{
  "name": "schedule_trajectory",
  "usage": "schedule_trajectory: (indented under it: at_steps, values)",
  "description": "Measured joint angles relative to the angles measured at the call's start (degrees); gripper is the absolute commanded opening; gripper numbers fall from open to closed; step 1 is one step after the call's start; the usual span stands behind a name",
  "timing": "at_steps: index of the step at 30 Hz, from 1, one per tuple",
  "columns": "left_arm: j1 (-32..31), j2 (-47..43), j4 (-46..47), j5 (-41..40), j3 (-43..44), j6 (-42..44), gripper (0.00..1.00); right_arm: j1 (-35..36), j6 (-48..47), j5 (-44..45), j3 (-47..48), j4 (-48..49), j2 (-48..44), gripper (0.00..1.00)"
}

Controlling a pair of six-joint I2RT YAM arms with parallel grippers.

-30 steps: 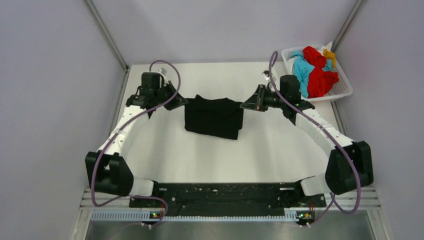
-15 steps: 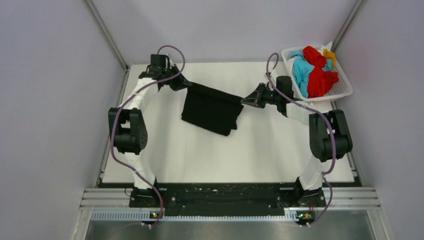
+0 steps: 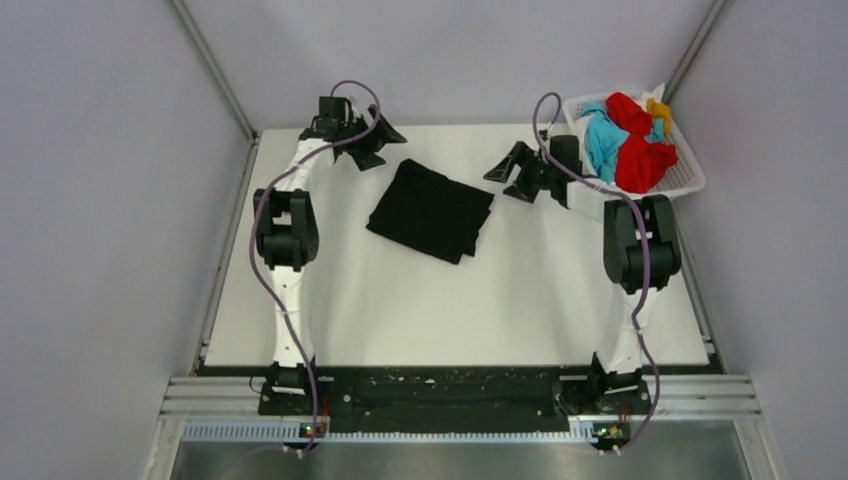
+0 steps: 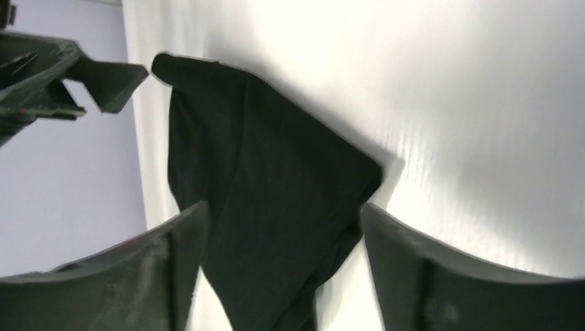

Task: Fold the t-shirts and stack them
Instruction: Fold the long partially folded tshirt into a neat square, then smooth out wrinkles on the folded tshirt

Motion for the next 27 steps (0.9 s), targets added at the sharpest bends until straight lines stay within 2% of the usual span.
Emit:
schedule_trajectory:
  at_steps: [1,6,10,14,21,24,27]
  values:
    - [0.00,0.46,0.39,0.35,0.72,-0.31,0.99,-0.28,-0.85,0.61,1.70,-1.73,0.81,0.98]
    - [-0.42,-1.11,2.08,1.20,0.48,0.22,0.99,-0.52,-3.15,2.56,6.64,-5.18,1.01,0.99]
    - [-1.90,-6.12,3.08,1.66,-3.72,1.95,0.99,1.14,-3.45,2.64,3.58,-5.33,-3.78,0.99]
    - [-4.37,-7.26,5.14,4.33,-3.50,2.86,0.99,6.51,-1.86,-2.43,-0.61,-1.44,-7.72,0.99]
    - [-6.75,-1.14,5.03,6.43,0.44,1.92,0.99,17.77,2.58,-13.22,-6.10,7.26,-7.17,0.99]
    - [-6.51,3.41,5.49,5.75,1.73,0.87,0.99,18.03,4.13,-14.84,-6.43,10.36,-4.22,0.99]
    - [-6.12,8.11,6.01,4.22,4.04,-0.50,0.99,17.38,3.87,-14.21,-6.97,9.35,-0.68,0.99]
